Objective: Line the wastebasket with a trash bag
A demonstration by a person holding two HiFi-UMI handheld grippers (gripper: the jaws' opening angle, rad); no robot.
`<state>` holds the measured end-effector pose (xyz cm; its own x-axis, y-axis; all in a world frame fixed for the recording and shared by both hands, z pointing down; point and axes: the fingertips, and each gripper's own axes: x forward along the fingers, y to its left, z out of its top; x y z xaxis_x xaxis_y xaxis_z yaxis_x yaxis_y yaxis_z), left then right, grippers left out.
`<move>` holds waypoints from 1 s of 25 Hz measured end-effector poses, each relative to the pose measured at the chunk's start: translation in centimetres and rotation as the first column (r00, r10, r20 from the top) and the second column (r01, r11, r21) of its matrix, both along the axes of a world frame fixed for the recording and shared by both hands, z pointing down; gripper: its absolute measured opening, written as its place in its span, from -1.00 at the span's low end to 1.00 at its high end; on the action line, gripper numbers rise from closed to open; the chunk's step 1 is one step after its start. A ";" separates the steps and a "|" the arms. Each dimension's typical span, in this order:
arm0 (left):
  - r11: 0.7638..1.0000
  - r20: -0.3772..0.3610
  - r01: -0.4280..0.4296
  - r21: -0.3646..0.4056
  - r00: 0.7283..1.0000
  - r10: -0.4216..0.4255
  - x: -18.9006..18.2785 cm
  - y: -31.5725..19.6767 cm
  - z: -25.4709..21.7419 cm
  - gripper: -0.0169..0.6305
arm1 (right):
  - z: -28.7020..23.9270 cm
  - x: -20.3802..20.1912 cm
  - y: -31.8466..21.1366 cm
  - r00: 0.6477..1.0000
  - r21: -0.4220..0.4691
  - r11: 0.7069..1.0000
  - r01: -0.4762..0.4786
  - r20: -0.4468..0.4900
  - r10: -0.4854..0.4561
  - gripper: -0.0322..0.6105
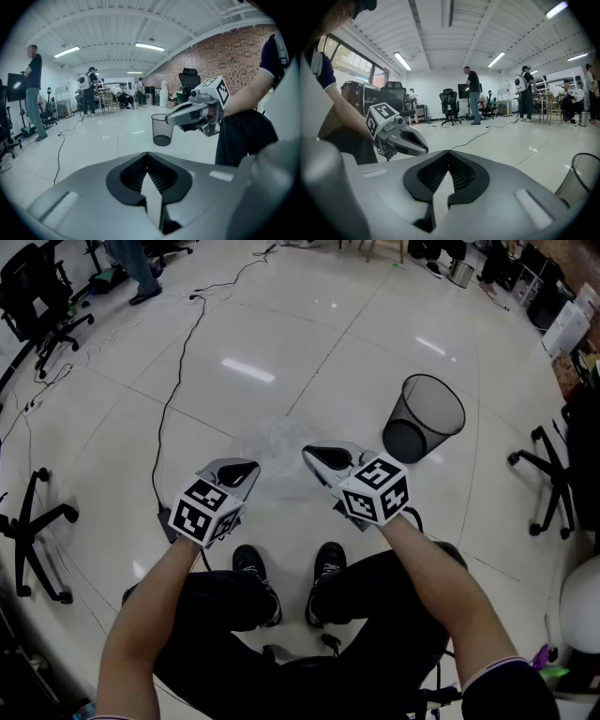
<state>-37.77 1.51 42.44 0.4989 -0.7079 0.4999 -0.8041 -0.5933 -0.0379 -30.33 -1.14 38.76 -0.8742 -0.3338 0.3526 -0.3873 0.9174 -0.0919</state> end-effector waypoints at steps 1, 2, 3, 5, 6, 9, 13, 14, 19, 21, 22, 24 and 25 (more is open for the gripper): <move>1.000 0.000 0.000 0.002 1.000 0.000 0.0 0.0 -0.1 -0.91 | 0.0 0.0 0.0 1.000 0.001 1.000 0.001 -0.002 -0.001 -0.89; 1.000 0.001 0.000 0.003 1.000 0.000 0.1 0.0 -0.2 -0.91 | 0.0 0.0 0.1 1.000 0.003 1.000 0.002 -0.004 -0.002 -0.89; 1.000 0.001 0.001 0.004 1.000 -0.001 0.1 0.1 -0.2 -0.91 | 0.0 0.0 0.1 1.000 0.005 1.000 0.003 -0.007 -0.003 -0.89; 1.000 0.004 0.001 0.007 1.000 -0.001 0.0 0.1 -0.2 -0.91 | 0.2 0.0 0.2 1.000 0.009 1.000 0.006 -0.016 -0.006 -0.89; 1.000 0.008 -0.001 0.010 1.000 0.001 0.0 0.1 -0.2 -0.91 | 0.2 0.1 0.3 1.000 0.011 1.000 0.007 -0.023 -0.006 -0.89; 1.000 0.022 -0.011 0.018 1.000 0.010 0.2 0.2 0.0 -0.91 | 0.2 0.4 0.0 0.999 0.029 1.000 0.003 -0.049 -0.002 -0.89; 1.000 0.034 -0.015 0.021 0.999 0.014 -0.1 0.2 0.5 -0.91 | -1.0 0.3 -0.9 0.998 0.058 0.998 -0.005 -0.056 0.008 -0.89; 1.000 0.033 -0.006 0.027 0.999 0.006 -0.3 0.0 0.4 -0.91 | -1.4 0.3 -1.1 0.999 0.061 0.998 -0.008 -0.051 0.011 -0.89; 0.991 -0.026 0.069 0.115 0.997 -0.067 -0.9 -1.8 -2.8 -0.91 | -3.6 0.5 -2.2 0.999 0.088 0.996 -0.019 -0.034 0.022 -0.89; 0.986 -0.037 0.084 0.143 0.996 -0.080 -1.0 -2.3 -4.0 -0.91 | -4.6 0.8 -2.7 0.999 0.111 0.994 -0.017 -0.037 0.021 -0.89; 0.985 -0.039 0.090 0.150 0.996 -0.085 -1.1 -2.4 -4.4 -0.91 | -5.1 1.0 -3.0 0.999 0.122 0.992 -0.016 -0.039 0.021 -0.89; 0.983 -0.042 0.103 0.155 0.994 -0.098 -1.3 -2.5 -4.7 -0.91 | -5.7 1.5 -3.4 0.999 0.138 0.990 -0.016 -0.042 0.022 -0.89; 0.982 -0.042 0.110 0.153 0.994 -0.105 -1.5 -2.5 -4.6 -0.91 | -5.9 1.7 -3.5 0.999 0.141 0.990 -0.016 -0.044 0.023 -0.89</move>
